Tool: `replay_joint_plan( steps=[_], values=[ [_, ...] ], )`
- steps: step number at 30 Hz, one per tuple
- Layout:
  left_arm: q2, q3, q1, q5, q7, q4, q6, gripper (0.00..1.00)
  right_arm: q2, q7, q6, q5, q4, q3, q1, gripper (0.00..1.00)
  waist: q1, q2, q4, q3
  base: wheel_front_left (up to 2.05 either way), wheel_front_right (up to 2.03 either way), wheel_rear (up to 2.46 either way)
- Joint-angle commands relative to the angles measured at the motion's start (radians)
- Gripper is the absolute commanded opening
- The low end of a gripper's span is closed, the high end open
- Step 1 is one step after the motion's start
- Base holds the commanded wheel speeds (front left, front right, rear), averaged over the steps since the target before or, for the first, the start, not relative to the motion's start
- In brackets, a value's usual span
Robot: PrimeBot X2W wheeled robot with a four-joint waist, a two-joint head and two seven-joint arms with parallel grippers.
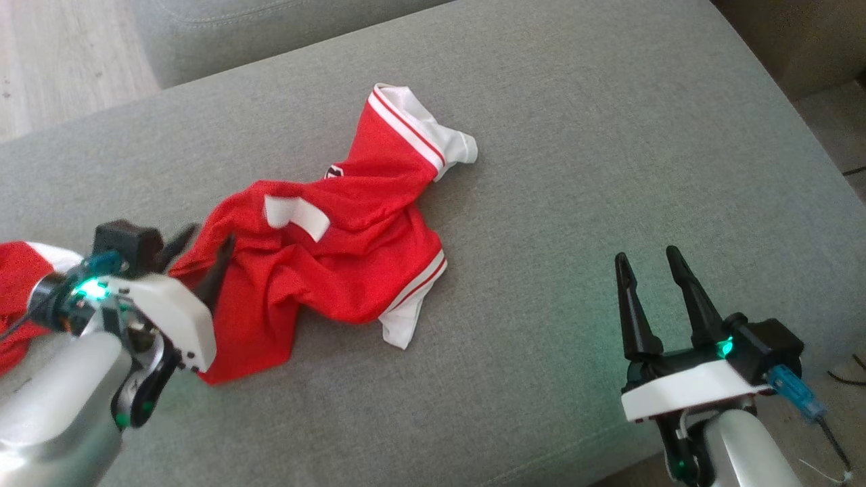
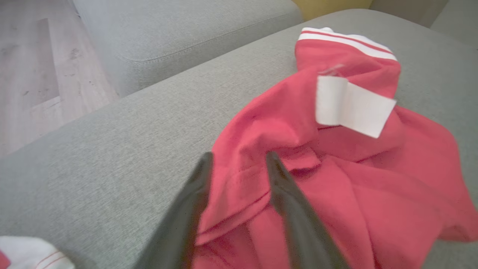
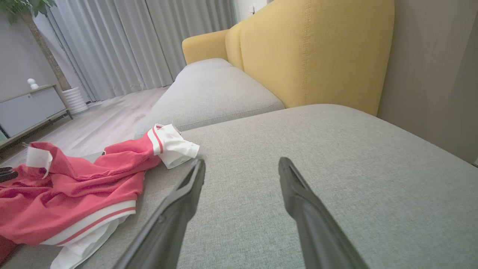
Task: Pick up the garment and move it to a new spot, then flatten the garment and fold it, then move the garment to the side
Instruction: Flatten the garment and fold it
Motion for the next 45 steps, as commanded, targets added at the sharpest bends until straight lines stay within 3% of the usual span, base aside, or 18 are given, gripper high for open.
replay_joint_plan(
  steps=[1, 5, 9, 10, 15, 20, 25, 45],
  values=[
    [0.029, 0.058, -0.022, 0.003, -0.025, -0.01, 0.021, 1.0, -0.003, -0.011, 0.008, 0.0, -0.03, 0.016, -0.016, 1.0, 0.0, 0.0, 0.002, -0.002, 0.0, 0.0, 0.0],
    [0.03, 0.089, 0.02, -0.006, -0.076, -0.034, 0.087, 1.0, -0.003, -0.011, 0.008, -0.001, -0.032, 0.015, -0.017, 1.0, 0.0, 0.0, 0.007, -0.01, 0.0, 0.0, 0.0],
    [0.008, 0.115, 0.062, -0.014, -0.123, -0.148, 0.158, 1.0, -0.003, -0.011, 0.008, -0.005, -0.035, 0.006, -0.008, 1.0, 0.0, 0.0, 0.02, -0.013, 0.0, 0.0, 0.0],
    [0.008, 0.115, 0.062, -0.014, -0.123, -0.148, 0.158, 1.0, -0.003, -0.011, 0.008, -0.005, -0.035, 0.006, -0.008, 1.0, 0.0, 0.0, 0.02, -0.013, 0.0, 0.0, 0.0],
    [-0.09, 0.068, 0.072, 0.007, -0.119, -0.232, 0.217, 1.0, -0.003, -0.011, 0.008, -0.002, -0.037, 0.011, -0.015, 1.0, 0.0, 0.0, 0.026, 0.001, 0.0, 0.0, 0.0],
    [-0.168, 0.018, 0.024, 0.078, -0.106, -0.107, 0.292, 1.0, -0.003, -0.011, 0.008, 0.01, -0.039, 0.037, -0.039, 1.0, 0.0, 0.0, 0.004, 0.021, 0.0, 0.0, 0.0],
    [-0.189, 0.006, -0.019, 0.113, -0.116, -0.008, 0.316, 1.0, -0.003, -0.011, 0.008, 0.014, -0.038, 0.03, -0.04, 1.0, 0.0, 0.0, -0.024, 0.037, 0.0, 0.0, 0.0],
    [-0.185, 0.037, -0.081, 0.099, -0.147, 0.147, 0.307, 1.0, -0.003, -0.011, 0.008, 0.015, -0.044, 0.022, -0.042, 1.0, 0.0, 0.0, -0.035, 0.069, 0.0, 0.0, 0.0]
  ],
)
